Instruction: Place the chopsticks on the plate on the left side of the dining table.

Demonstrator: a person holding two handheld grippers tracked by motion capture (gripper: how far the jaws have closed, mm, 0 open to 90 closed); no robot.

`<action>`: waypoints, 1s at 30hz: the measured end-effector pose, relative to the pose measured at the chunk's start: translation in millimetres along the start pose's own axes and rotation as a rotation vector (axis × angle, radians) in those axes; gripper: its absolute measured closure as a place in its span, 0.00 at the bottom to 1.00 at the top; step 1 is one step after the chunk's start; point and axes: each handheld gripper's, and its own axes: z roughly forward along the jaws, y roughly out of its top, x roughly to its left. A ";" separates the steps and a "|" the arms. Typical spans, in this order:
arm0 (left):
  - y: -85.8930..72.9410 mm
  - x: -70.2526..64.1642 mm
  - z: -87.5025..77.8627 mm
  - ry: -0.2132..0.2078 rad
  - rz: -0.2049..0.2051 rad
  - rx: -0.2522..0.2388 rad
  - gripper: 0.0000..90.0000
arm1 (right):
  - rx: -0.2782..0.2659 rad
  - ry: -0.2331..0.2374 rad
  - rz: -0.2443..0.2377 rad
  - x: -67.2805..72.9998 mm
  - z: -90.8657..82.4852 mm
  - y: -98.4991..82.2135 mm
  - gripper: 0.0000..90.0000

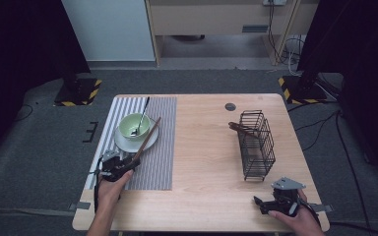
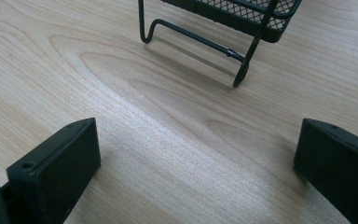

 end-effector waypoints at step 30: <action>3.9 18.1 -7.0 0.064 -0.013 -0.020 0.64 | -0.001 -0.001 0.000 0.1 0.1 0.0 0.01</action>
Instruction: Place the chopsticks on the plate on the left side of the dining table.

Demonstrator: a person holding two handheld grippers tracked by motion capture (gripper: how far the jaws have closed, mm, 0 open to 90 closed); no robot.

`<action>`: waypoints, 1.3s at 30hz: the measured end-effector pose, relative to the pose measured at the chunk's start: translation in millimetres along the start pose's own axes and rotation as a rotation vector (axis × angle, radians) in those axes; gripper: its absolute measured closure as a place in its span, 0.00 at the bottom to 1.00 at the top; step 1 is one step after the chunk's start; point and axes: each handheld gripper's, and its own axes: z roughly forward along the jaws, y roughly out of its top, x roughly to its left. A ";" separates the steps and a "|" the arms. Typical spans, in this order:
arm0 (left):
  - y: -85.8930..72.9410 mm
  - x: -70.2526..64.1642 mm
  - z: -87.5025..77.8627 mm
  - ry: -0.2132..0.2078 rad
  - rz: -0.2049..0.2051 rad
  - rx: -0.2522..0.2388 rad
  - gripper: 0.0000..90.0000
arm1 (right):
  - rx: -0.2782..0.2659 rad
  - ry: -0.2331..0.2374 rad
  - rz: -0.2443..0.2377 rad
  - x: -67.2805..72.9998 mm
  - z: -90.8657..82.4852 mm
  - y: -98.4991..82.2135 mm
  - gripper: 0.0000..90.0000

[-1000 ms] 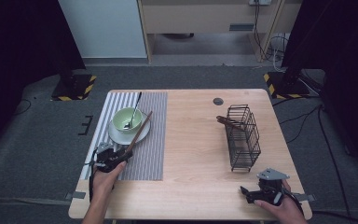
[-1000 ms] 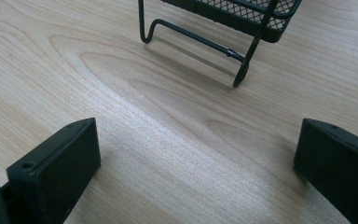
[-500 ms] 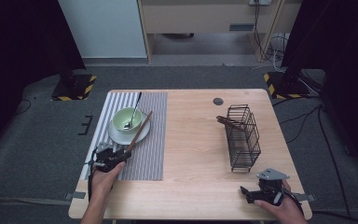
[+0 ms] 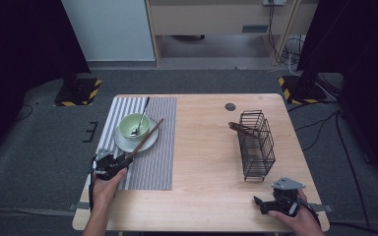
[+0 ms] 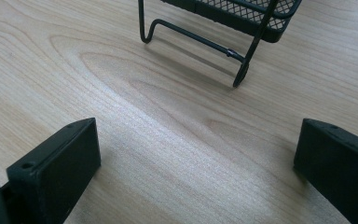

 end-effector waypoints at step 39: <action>2.1 18.4 -2.6 0.067 0.024 0.017 0.50 | 0.000 0.000 0.000 0.0 -0.1 0.0 0.01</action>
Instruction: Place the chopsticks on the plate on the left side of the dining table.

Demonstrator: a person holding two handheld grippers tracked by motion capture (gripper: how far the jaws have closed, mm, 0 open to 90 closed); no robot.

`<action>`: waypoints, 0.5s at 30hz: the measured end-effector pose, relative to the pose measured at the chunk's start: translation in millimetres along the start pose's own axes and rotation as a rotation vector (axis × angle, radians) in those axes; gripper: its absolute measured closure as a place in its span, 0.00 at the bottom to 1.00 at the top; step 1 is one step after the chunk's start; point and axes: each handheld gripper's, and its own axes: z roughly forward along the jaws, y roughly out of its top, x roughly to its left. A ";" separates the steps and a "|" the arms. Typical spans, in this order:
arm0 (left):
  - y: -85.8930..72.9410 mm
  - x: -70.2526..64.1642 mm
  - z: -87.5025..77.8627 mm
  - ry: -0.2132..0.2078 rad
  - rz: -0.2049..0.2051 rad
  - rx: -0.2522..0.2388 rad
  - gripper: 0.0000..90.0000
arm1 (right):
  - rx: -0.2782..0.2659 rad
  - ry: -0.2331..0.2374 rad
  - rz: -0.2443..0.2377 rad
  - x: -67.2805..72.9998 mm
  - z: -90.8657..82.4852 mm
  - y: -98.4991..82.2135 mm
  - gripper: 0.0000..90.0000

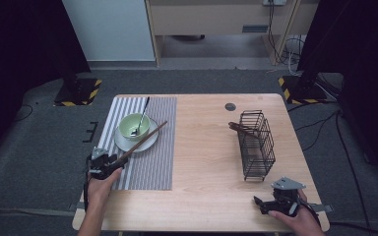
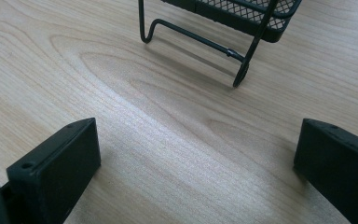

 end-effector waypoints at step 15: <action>3.0 12.2 1.5 0.027 -0.018 -0.016 0.50 | 0.000 0.000 0.001 0.0 0.0 0.0 0.00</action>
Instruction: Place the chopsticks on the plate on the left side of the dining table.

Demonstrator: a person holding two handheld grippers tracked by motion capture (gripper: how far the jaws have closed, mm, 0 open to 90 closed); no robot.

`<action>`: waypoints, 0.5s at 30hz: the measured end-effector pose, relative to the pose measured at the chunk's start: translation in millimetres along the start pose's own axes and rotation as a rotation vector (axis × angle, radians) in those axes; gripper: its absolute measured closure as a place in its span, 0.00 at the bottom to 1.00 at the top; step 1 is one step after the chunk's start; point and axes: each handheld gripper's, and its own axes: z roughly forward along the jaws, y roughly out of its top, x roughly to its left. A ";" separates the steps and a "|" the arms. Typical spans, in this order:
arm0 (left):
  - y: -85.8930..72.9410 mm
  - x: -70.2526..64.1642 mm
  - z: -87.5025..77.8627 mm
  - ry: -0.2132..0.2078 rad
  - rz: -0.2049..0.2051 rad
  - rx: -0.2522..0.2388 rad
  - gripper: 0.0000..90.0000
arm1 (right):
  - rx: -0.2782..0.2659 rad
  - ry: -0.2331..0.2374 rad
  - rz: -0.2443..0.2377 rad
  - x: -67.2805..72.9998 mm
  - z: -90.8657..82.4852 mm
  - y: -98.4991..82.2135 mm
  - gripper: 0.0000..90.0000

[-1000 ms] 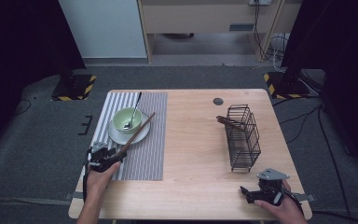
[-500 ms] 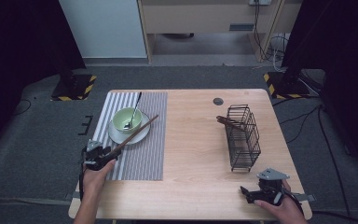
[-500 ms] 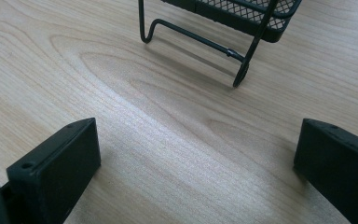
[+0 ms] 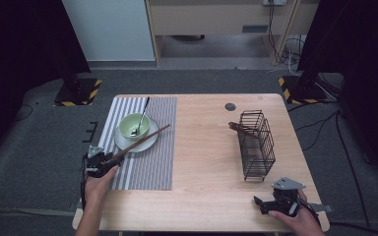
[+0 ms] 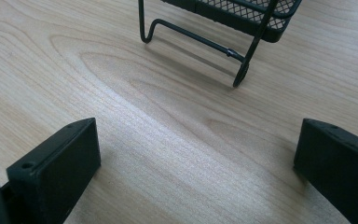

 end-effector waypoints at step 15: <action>3.2 7.9 1.6 0.013 0.007 -0.005 0.50 | 0.000 0.000 -0.001 0.0 0.0 0.0 0.01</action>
